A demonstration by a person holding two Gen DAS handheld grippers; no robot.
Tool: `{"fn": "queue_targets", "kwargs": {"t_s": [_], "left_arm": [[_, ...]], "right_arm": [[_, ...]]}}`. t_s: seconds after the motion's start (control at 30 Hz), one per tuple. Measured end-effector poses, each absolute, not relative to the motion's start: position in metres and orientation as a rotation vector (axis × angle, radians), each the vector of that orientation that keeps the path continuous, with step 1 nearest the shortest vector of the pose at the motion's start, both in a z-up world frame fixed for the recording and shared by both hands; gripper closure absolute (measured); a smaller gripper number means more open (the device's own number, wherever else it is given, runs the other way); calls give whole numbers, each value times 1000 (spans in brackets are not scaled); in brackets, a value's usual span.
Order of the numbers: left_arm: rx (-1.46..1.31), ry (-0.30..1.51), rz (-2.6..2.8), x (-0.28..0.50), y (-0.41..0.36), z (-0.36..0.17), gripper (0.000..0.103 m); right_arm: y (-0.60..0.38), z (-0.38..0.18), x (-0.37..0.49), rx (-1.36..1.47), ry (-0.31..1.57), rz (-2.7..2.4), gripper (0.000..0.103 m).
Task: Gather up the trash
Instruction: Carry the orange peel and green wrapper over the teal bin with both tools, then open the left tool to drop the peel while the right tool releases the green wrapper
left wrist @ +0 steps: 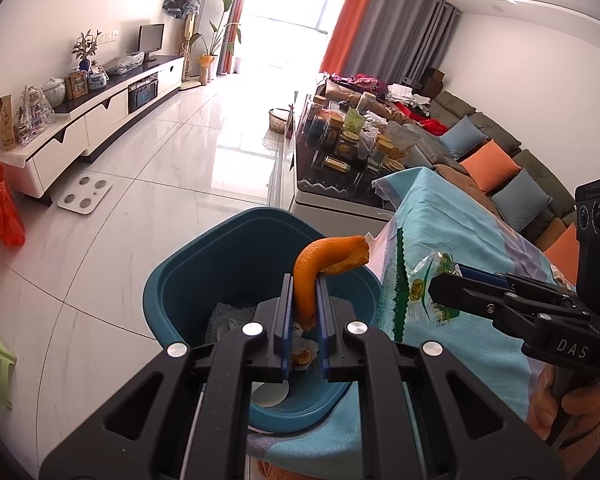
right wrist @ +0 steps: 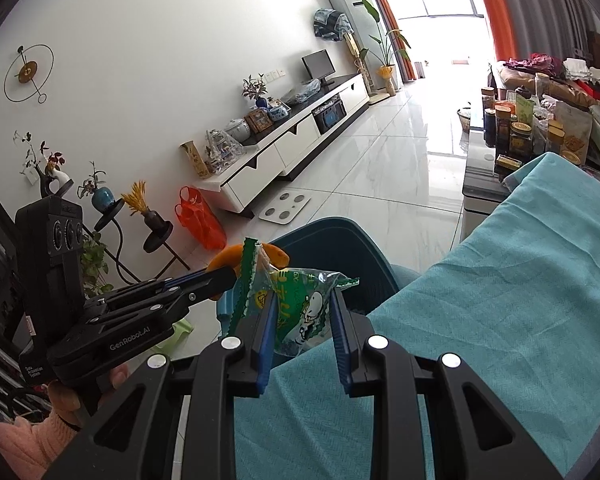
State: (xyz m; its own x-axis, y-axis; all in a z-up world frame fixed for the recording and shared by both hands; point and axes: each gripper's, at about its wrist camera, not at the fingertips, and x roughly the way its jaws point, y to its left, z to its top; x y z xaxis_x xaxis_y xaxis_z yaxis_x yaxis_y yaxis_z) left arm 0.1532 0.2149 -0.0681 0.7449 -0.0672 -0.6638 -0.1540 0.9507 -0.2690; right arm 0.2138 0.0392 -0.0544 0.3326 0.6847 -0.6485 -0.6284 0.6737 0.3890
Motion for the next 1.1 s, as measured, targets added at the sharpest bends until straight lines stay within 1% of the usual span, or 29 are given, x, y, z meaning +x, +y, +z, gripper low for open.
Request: {"fn": "queue_targets", "kwargs": {"t_s": [0.57, 0.9, 1.0, 1.07, 1.1], "left_arm": [[-326, 770, 78, 172, 221, -87, 92], [-339, 829, 93, 195, 220, -110, 91], [-341, 848, 101, 202, 220, -118, 90], [-343, 859, 112, 206, 220, -123, 84], [-347, 866, 118, 209, 220, -125, 84]], "right_arm": [[53, -66, 230, 41, 920, 851, 79], [72, -75, 239, 36, 976, 831, 78], [77, -78, 241, 22, 987, 823, 76], [78, -81, 243, 22, 998, 812, 74], [78, -82, 244, 21, 1001, 806, 73]]}}
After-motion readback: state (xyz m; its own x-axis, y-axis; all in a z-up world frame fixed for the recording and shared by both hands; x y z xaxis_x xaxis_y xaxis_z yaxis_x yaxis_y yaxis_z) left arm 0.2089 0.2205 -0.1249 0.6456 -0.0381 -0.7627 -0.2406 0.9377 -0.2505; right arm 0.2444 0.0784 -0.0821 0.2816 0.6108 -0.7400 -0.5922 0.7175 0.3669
